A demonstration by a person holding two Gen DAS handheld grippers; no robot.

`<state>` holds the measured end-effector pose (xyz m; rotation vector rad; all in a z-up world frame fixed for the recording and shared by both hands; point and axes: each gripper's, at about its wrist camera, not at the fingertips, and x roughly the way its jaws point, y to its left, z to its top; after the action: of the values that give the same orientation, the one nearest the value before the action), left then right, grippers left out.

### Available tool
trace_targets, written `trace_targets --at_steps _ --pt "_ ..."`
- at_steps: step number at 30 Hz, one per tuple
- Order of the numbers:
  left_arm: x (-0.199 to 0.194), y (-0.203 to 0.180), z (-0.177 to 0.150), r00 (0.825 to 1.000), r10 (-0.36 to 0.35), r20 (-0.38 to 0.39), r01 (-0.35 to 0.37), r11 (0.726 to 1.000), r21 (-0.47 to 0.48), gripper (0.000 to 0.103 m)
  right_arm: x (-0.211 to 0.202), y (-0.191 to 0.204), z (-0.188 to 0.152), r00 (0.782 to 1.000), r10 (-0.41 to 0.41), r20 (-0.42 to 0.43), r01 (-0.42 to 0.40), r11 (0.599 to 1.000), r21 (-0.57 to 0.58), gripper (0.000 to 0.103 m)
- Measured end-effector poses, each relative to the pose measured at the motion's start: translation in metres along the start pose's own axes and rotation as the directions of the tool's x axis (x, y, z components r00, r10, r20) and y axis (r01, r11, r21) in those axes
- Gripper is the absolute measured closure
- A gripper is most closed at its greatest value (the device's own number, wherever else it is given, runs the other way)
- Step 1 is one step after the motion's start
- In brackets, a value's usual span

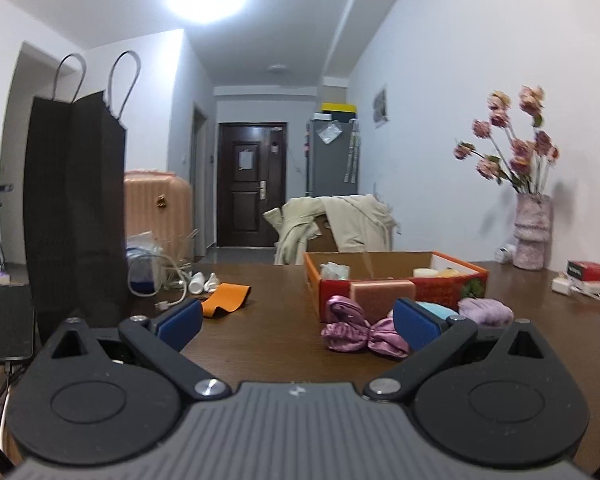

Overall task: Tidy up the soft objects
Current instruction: 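Bring both tools back toward the remaining items on the table, then grasp the pink satin scrunchies with the left gripper and lift toward the box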

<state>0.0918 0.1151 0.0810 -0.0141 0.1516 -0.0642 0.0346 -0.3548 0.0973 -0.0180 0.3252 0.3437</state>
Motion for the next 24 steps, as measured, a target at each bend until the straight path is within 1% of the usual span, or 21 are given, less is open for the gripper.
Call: trace_targets --at_steps 2,5,7,9,10,12,14,15,16,17,18,19,20,21,22,23,24 --pt "0.011 -0.002 0.001 1.0 0.001 -0.028 -0.002 1.0 -0.018 0.0 0.008 0.0 0.002 1.0 -0.005 0.021 0.005 1.0 0.025 0.0" --pt "0.039 -0.008 0.001 0.997 -0.009 -0.07 0.008 1.0 -0.017 0.0 0.038 0.007 0.006 0.999 0.025 0.035 -0.027 0.998 0.059 0.0" --pt "0.067 -0.011 0.004 0.996 0.011 -0.094 -0.013 1.0 -0.019 0.0 0.072 0.019 0.01 0.999 0.004 0.044 -0.008 0.997 0.077 0.0" --pt "0.096 -0.011 0.008 0.993 0.023 -0.114 -0.029 0.998 -0.049 0.0 0.111 0.032 0.019 0.999 -0.008 0.046 0.003 0.994 0.113 0.0" --pt "0.112 -0.01 0.011 0.991 0.016 -0.135 -0.024 0.998 -0.06 0.0 0.13 0.037 0.024 0.999 -0.005 0.045 0.0 0.992 0.127 0.001" --pt "0.146 -0.009 0.018 0.984 -0.027 -0.177 0.013 0.997 -0.081 0.0 0.171 0.051 0.035 0.999 0.017 0.039 -0.022 0.991 0.129 0.004" --pt "0.183 -0.009 0.023 0.976 -0.035 -0.215 0.012 0.994 -0.104 0.0 0.209 0.066 0.046 0.999 0.036 0.035 -0.04 0.99 0.135 0.008" --pt "0.199 -0.01 0.024 0.974 -0.016 -0.227 -0.01 0.993 -0.115 0.0 0.226 0.073 0.051 0.998 0.056 0.025 -0.059 0.99 0.126 0.009" --pt "0.212 -0.011 0.023 0.972 0.001 -0.236 -0.032 0.991 -0.127 0.0 0.246 0.08 0.055 0.997 0.074 0.002 -0.073 0.99 0.119 0.016" --pt "0.224 -0.012 0.022 0.97 -0.007 -0.243 -0.027 0.99 -0.136 0.0 0.263 0.088 0.058 0.996 0.091 -0.019 -0.088 0.99 0.112 0.026" --pt "0.235 -0.011 0.02 0.966 -0.032 -0.256 -0.006 0.989 -0.147 0.003 0.28 0.094 0.061 0.992 0.115 -0.042 -0.11 0.989 0.103 0.031" --pt "0.247 -0.01 0.016 0.957 -0.053 -0.285 0.009 0.988 -0.155 0.016 0.297 0.099 0.062 0.989 0.13 -0.073 -0.122 0.988 0.098 0.042" --pt "0.256 -0.01 0.011 0.941 -0.06 -0.333 0.007 0.987 -0.16 0.026 0.311 0.103 0.062 0.985 0.137 -0.109 -0.126 0.987 0.104 0.051" --pt "0.261 -0.008 0.005 0.924 -0.091 -0.37 0.027 0.984 -0.173 0.038 0.322 0.107 0.062 0.98 0.15 -0.131 -0.136 0.984 0.112 0.054" --pt "0.262 -0.006 -0.001 0.91 -0.128 -0.393 0.058 0.981 -0.186 0.044 0.33 0.109 0.061 0.977 0.155 -0.145 -0.14 0.984 0.109 0.057" --pt "0.261 -0.004 -0.006 0.894 -0.143 -0.423 0.068 0.98 -0.189 0.047 0.336 0.113 0.059 0.974 0.158 -0.162 -0.143 0.985 0.1 0.058" --pt "0.258 -0.004 -0.012 0.884 -0.146 -0.444 0.071 0.981 -0.181 0.052 0.342 0.116 0.057 0.97 0.165 -0.179 -0.152 0.984 0.089 0.058"
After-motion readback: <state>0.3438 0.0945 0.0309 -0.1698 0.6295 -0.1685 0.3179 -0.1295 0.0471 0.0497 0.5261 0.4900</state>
